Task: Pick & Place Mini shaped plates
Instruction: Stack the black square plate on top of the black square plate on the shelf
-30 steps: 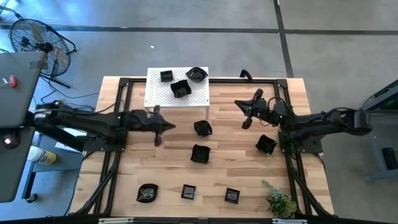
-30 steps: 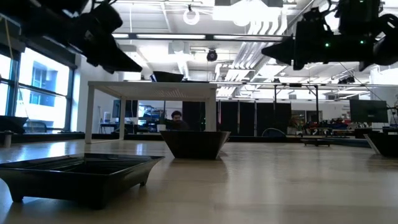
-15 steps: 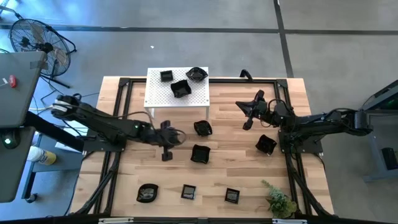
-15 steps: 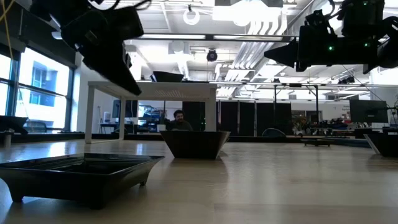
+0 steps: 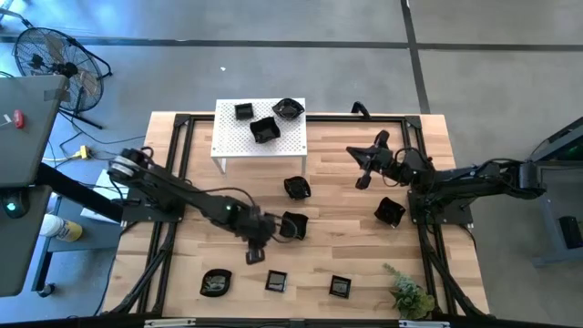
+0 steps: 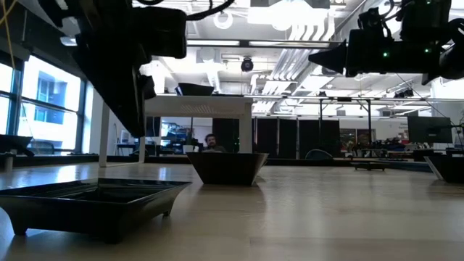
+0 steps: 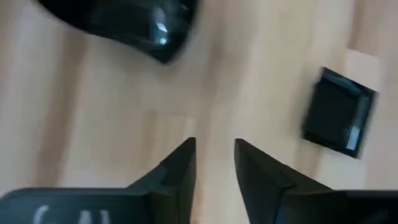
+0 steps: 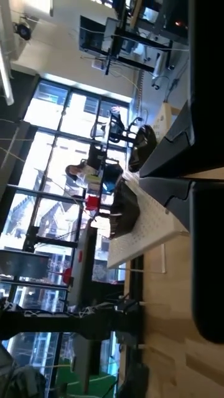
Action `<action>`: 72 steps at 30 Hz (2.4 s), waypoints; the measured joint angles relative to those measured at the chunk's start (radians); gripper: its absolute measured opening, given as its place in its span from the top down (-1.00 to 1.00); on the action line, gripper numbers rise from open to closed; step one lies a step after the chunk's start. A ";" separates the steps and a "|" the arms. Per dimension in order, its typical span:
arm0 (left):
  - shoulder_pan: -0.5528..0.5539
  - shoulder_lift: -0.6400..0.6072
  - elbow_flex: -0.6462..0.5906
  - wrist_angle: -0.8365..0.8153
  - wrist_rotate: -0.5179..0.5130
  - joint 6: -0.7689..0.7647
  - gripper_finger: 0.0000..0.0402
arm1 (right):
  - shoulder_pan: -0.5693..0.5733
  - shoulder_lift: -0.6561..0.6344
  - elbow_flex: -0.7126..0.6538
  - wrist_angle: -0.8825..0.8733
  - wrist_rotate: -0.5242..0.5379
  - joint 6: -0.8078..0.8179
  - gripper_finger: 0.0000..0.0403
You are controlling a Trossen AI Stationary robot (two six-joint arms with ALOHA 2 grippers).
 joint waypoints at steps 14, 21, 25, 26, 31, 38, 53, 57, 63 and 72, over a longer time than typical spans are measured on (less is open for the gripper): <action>-0.082 0.187 0.174 0.076 0.055 0.006 0.37 | -0.006 -0.014 0.000 0.036 -0.041 -0.002 0.99; -0.121 0.250 0.206 0.067 0.072 -0.020 0.37 | -0.006 -0.014 0.000 0.033 -0.048 0.017 0.98; -0.132 0.265 0.206 0.067 0.061 -0.038 0.37 | -0.006 -0.018 0.000 0.035 -0.048 0.024 0.99; -0.132 0.270 0.206 0.063 0.053 -0.045 0.37 | -0.006 -0.018 0.000 0.036 -0.048 0.025 0.99; -0.137 0.282 0.207 0.066 0.036 -0.058 0.37 | -0.006 -0.019 0.000 0.036 -0.047 0.025 0.97; -0.138 0.306 0.206 0.087 0.058 -0.062 0.40 | -0.006 -0.019 0.000 0.038 -0.046 0.020 0.98; -0.136 0.277 0.205 0.115 0.130 -0.002 0.93 | -0.006 -0.019 0.000 0.040 -0.045 0.018 0.97; -0.111 0.229 0.203 0.089 0.136 0.017 0.97 | -0.006 -0.019 0.000 0.038 -0.045 0.018 0.99; -0.034 0.105 0.204 0.012 0.131 0.023 0.98 | -0.006 -0.019 0.000 0.036 -0.046 0.023 0.97; 0.122 -0.138 0.204 -0.090 0.019 0.031 0.97 | -0.004 -0.018 0.000 0.020 -0.052 0.032 0.99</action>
